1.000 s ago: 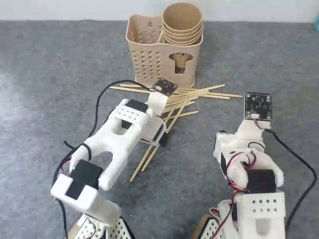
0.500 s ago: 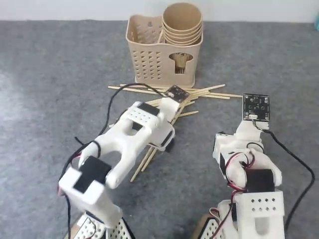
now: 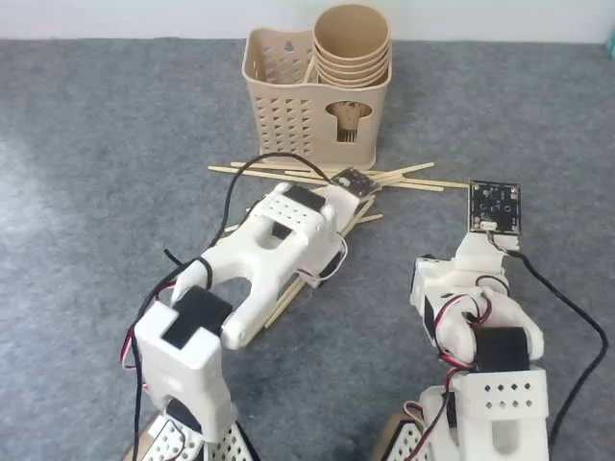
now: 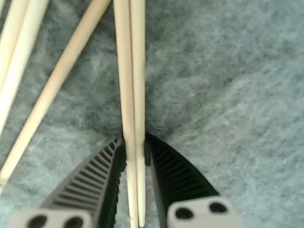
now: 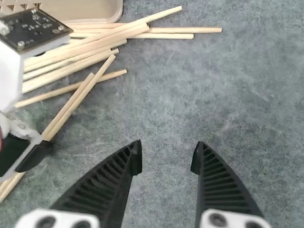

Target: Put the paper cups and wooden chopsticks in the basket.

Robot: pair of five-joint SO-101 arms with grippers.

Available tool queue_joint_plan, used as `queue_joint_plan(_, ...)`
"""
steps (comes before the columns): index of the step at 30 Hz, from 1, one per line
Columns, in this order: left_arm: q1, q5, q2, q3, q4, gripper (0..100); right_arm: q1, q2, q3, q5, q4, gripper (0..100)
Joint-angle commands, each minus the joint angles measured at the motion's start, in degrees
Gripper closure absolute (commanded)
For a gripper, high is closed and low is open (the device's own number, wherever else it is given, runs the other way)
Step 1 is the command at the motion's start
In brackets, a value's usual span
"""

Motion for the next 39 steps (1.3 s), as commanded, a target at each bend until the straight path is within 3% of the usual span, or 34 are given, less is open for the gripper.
queue_joint_plan(1,0.5,-0.4,-7.5,4.9,0.2,99,0.3,-1.2,1.7,-0.6,-2.9,81.5)
queue_joint_plan(11,0.7,-0.4,-27.9,12.2,3.1,99,0.3,-1.2,10.5,-0.6,-10.9,81.5)
queue_joint_plan(23,0.4,-3.3,-47.5,6.3,12.9,99,-2.6,-1.2,14.0,-0.6,-13.1,81.5)
queue_joint_plan(29,-5.2,-5.2,-43.1,-7.7,16.1,99,-8.9,-1.2,15.9,-0.5,-13.1,81.5)
queue_joint_plan(39,-10.1,-4.8,-28.5,-33.0,12.4,99,-8.9,-1.0,16.6,-0.4,-13.9,81.5)
